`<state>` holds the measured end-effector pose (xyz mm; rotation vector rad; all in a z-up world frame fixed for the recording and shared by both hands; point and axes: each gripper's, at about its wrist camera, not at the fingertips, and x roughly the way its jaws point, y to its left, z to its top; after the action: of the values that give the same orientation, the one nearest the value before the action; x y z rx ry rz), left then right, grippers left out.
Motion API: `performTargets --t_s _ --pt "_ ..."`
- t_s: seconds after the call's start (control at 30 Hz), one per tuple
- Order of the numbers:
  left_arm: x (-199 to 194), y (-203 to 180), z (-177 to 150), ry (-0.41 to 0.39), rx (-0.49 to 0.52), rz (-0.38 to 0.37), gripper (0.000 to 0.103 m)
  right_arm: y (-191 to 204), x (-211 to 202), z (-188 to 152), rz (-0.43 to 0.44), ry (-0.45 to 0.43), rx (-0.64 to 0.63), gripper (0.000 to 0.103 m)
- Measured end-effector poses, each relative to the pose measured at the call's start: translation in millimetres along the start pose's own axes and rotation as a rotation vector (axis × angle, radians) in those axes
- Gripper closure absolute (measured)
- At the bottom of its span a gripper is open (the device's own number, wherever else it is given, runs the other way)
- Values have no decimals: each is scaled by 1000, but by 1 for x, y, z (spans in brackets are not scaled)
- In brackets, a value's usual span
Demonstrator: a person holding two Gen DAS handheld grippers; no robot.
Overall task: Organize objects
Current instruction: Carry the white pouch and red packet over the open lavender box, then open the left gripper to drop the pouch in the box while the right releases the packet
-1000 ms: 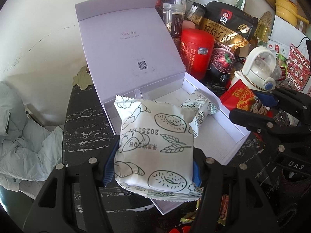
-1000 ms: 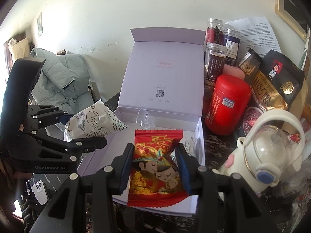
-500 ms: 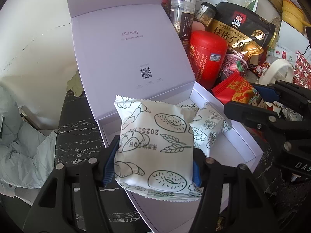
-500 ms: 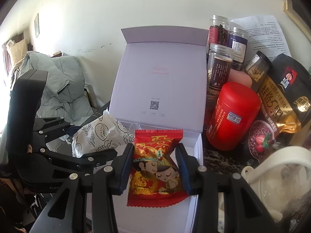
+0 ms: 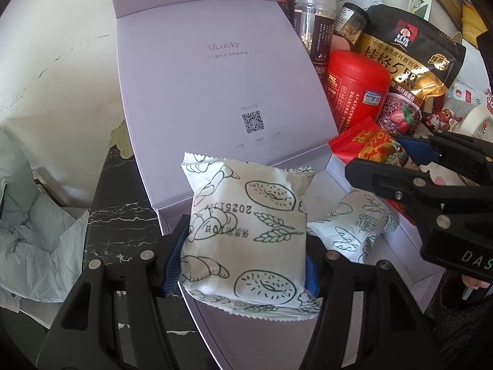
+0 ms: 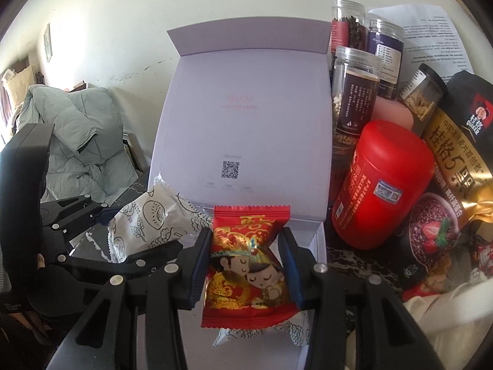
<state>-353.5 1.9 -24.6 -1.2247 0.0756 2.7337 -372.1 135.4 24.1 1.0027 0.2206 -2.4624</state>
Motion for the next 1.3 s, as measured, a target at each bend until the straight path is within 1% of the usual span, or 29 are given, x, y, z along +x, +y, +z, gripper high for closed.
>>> performTargets --t_s 0.1,0.17,0.27,0.47,0.8,1.0,1.17,1.2,1.3 --pt "9 1 -3 27 -8 -34 43 -4 10 -4 -11 26 0 59" --pt "13 1 -5 38 -9 -41 43 -5 15 -6 -13 36 4 59" --pt "14 0 -6 33 -3 -35 43 -6 20 -9 -9 47 4 59" --pt "20 0 -10 55 -12 -49 43 -7 27 -11 11 63 10 59" --pt "25 2 -11 66 -27 -48 43 -12 35 -13 23 89 27 58" --pt "27 2 -11 70 -29 -48 43 -13 46 -16 54 121 41 57" --pt "24 0 -9 50 -33 -26 43 -14 45 -17 35 118 40 57" --pt "23 -1 -9 44 -33 -22 43 -13 43 -17 27 115 35 53" --pt "20 -5 -8 37 -28 -25 42 -7 39 -16 1 102 16 52"
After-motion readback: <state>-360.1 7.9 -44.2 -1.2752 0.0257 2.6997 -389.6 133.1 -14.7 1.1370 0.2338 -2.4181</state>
